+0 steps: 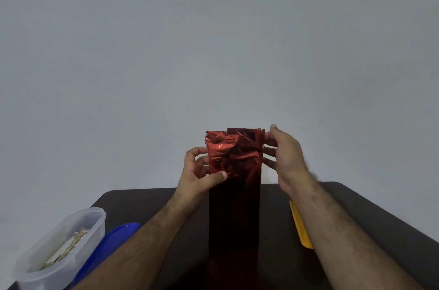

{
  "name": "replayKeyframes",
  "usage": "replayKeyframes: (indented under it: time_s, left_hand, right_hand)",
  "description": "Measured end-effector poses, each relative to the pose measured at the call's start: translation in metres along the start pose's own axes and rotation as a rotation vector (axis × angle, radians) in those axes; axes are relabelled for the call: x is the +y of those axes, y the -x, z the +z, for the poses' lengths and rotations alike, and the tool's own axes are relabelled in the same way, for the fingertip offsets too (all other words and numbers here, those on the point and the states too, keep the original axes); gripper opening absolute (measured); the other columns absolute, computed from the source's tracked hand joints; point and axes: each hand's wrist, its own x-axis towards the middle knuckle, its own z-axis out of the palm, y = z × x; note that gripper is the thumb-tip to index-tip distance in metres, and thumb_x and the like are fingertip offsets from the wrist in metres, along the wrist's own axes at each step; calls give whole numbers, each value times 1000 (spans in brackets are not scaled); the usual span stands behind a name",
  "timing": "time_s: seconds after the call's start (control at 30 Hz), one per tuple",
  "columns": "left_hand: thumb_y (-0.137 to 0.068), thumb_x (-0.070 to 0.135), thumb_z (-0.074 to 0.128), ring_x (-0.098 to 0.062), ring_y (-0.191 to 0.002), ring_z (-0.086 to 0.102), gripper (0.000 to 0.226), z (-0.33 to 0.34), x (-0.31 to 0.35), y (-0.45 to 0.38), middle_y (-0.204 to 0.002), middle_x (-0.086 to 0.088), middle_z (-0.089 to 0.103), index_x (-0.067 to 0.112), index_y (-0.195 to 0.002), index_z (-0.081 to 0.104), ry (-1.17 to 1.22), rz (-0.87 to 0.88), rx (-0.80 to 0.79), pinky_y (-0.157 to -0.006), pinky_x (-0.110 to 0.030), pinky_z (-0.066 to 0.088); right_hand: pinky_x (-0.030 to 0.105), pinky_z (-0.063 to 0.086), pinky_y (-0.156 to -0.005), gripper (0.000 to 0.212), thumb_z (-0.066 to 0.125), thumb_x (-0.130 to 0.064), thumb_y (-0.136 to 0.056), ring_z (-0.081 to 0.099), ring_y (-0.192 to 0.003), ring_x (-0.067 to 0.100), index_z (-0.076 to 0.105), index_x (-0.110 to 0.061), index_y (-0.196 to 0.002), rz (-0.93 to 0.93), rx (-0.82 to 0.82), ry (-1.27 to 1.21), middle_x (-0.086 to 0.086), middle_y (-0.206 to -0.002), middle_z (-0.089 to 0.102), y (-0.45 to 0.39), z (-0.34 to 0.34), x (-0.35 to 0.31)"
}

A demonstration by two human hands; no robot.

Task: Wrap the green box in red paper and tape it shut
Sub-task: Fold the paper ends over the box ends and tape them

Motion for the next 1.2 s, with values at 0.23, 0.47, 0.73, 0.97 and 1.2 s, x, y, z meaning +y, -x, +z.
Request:
replayKeyframes:
  time_s: [0.23,0.47,0.73,0.97,1.2]
  left_hand:
    - [-65,26,93,-23,-123,69,94,1,4,5,-128,-5,70,41,-143,42,-79,29,-4,-100,-48,60]
    - [-70,20,94,-16,-126,67,105,4,11,11,-137,4,66,45,-153,35,-151,15,-107,-109,-47,55]
    - [-62,34,97,-16,-129,62,127,1,21,11,-144,2,57,45,-162,20,-207,55,-44,-110,-55,53]
    - [-77,53,77,-11,-148,42,112,9,33,16,-156,0,44,24,-167,16,-328,276,136,-126,-53,31]
    - [-79,40,81,-37,-136,50,73,50,67,42,-134,-12,57,4,-136,52,-982,1200,342,-116,-64,31]
  right_hand:
    - [43,58,-94,37,49,-45,-110,73,-100,21,72,-18,-101,-157,116,164,-1,-104,76,24,-19,11]
    - [25,51,-80,20,58,-33,-108,65,-95,9,69,-22,-95,-446,194,470,-7,-94,70,53,-72,28]
    - [33,50,-85,45,49,-60,-96,61,-104,10,69,-20,-107,-512,212,670,-8,-105,66,75,-127,62]
    - [17,42,-81,70,68,-69,-84,56,-125,18,64,-19,-133,-279,112,743,-1,-133,60,71,-154,84]
    - [46,55,-103,102,88,-67,-65,55,-132,20,49,-25,-150,-142,-34,770,-2,-146,52,69,-165,102]
